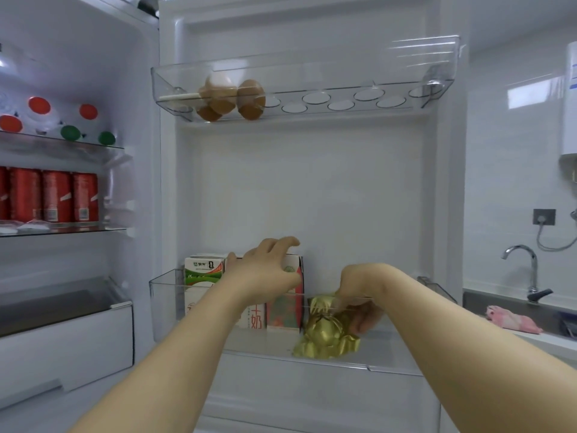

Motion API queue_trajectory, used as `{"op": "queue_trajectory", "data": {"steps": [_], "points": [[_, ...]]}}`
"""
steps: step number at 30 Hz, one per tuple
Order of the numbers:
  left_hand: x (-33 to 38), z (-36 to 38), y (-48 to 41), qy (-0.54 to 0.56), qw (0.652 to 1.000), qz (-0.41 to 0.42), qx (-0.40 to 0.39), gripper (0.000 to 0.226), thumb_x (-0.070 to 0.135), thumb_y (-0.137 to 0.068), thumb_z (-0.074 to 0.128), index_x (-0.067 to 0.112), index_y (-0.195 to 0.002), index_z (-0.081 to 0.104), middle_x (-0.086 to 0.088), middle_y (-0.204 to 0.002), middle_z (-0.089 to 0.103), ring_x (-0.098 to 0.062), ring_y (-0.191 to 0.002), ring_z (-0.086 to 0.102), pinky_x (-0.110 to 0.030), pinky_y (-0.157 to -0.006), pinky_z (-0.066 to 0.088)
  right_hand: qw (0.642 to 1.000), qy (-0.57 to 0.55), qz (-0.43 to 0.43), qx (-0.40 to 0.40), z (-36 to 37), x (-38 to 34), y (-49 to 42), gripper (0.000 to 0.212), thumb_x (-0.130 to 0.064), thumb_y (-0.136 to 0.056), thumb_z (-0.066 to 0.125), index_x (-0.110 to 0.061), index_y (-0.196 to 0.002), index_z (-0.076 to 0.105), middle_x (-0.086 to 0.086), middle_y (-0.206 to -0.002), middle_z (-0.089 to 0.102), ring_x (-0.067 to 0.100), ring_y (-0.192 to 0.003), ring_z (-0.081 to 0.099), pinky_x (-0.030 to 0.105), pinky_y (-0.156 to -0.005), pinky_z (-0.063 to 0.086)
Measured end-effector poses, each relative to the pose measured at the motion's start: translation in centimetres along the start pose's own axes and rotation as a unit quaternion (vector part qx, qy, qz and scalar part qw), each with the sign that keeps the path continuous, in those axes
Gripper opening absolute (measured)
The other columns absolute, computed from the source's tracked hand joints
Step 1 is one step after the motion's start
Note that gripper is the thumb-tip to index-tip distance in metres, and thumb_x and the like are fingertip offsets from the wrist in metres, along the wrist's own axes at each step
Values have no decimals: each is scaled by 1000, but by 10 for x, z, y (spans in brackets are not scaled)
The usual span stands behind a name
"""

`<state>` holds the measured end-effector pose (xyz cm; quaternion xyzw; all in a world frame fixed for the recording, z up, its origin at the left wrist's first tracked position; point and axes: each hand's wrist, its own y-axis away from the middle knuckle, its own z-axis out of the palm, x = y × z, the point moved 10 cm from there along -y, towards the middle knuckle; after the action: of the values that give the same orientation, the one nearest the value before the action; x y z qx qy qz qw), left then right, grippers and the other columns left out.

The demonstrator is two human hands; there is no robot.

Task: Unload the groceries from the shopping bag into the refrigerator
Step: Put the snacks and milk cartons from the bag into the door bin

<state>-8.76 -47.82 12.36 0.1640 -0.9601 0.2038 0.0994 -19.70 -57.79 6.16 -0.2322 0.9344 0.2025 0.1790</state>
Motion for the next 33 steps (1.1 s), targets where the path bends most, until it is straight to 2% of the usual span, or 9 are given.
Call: {"op": "queue_trajectory", "data": {"steps": [2, 4, 8, 10, 15, 18, 22, 28, 33], "points": [[0, 0, -1, -11, 1000, 2, 4, 48, 35, -89, 41, 39, -136, 29, 11, -149, 24, -19, -130, 37, -52, -112, 13, 999, 34, -20, 34, -7, -6, 5, 25, -18, -91, 58, -2, -73, 49, 11, -66, 52, 19, -50, 53, 27, -52, 50], [0, -1, -1, -18, 1000, 3, 8, 45, 39, -90, 41, 38, -133, 33, 13, -147, 25, -18, -130, 36, -51, -110, 15, 992, 63, -57, 96, -19, -17, 14, 26, -22, -90, 59, -4, -76, 46, 8, -69, 51, 19, -55, 51, 27, -53, 46], [0, -2, 1, -19, 1000, 6, 17, 45, 36, -89, 40, 37, -133, 34, 13, -147, 26, -18, -130, 36, -51, -109, 18, 971, 62, -91, 212, -40, -22, 25, 16, -23, -89, 49, -12, -78, 45, 3, -80, 52, 24, -74, 57, 25, -60, 43], [1, -5, 2, -17, 999, 7, 29, 44, 34, -89, 40, 37, -133, 35, 13, -146, 28, -18, -130, 35, -50, -109, 19, 958, 65, -113, 256, -47, -26, 35, 12, -23, -89, 45, -13, -88, 50, 2, -85, 53, 24, -80, 55, 24, -61, 39], [3, -10, 2, 5, 998, 22, 65, 55, 36, -87, 45, 38, -140, 27, 12, -150, 22, -17, -133, 32, -53, -109, 21, 910, 44, -185, 369, -62, -33, 70, 25, -30, -92, 41, -18, -111, 52, 1, -105, 59, 23, -88, 53, 28, -68, 39], [8, -23, 5, 24, 990, 45, 132, 61, 35, -87, 50, 37, -142, 24, 8, -151, 22, -17, -135, 29, -49, -110, 25, 886, 45, -211, 410, -67, -32, 82, 31, -34, -92, 42, -23, -120, 50, -1, -116, 55, 21, -103, 53, 29, -73, 40], [24, -33, 13, 30, 977, 59, 202, 49, 31, -89, 48, 31, -137, 36, 5, -141, 39, -18, -128, 35, -37, -103, 31, 860, 39, -230, 455, -73, -25, 98, 37, -37, -92, 44, -25, -126, 47, -3, -125, 51, 18, -114, 46, 30, -74, 39], [65, -41, 28, -2, 955, 111, 277, 42, 35, -91, 46, 29, -133, 43, 6, -130, 49, -17, -119, 43, -33, -96, 34, 812, 75, -234, 529, -78, -9, 131, 38, -41, -91, 45, -27, -126, 50, -5, -125, 52, 18, -115, 46, 30, -84, 38], [110, -34, 42, 22, 942, 181, 282, 42, 36, -91, 45, 31, -133, 42, 8, -129, 48, -15, -119, 42, -30, -95, 31, 794, 97, -188, 570, -81, 26, 162, 35, -40, -91, 46, -27, -123, 54, -4, -122, 54, 19, -112, 47, 29, -86, 35]]}}
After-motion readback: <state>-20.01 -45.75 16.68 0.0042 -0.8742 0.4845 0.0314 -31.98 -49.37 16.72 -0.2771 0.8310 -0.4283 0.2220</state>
